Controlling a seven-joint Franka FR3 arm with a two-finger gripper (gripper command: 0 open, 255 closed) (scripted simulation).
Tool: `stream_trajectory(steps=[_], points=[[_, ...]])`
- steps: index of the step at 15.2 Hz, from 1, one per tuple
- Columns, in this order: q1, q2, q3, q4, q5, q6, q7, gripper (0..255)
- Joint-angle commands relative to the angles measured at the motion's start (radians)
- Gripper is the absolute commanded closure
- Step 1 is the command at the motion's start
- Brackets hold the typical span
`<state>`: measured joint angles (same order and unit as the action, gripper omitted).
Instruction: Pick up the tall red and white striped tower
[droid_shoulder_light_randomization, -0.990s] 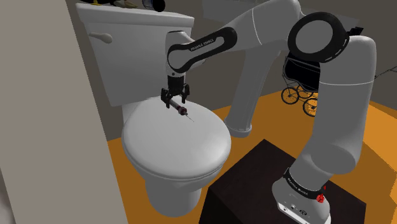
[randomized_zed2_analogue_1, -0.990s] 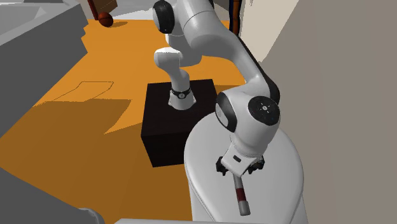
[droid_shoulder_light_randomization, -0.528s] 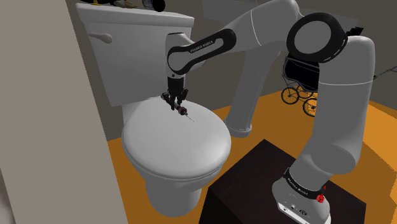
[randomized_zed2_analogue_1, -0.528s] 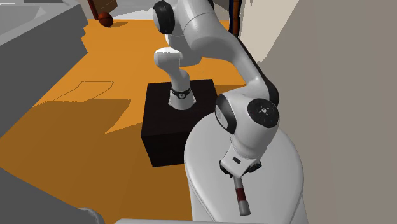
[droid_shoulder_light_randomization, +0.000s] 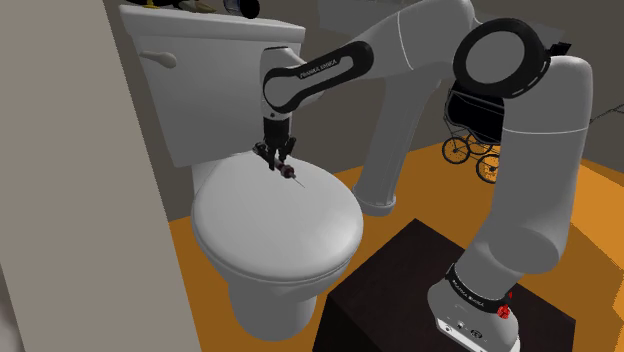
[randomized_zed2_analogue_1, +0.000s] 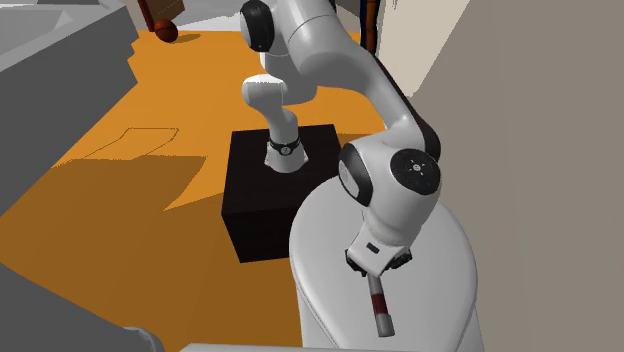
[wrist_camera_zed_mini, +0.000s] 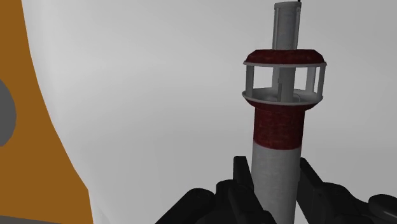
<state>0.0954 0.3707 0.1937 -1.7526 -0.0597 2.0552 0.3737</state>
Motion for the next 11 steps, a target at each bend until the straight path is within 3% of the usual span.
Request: stream_trajectory(steps=[1, 11], points=[[-0.001, -0.008, 0.001, 0.014, 0.002, -0.021, -0.002, 255], [-0.002, -0.051, 0.005, 0.089, 0.012, -0.139, -0.007, 255]])
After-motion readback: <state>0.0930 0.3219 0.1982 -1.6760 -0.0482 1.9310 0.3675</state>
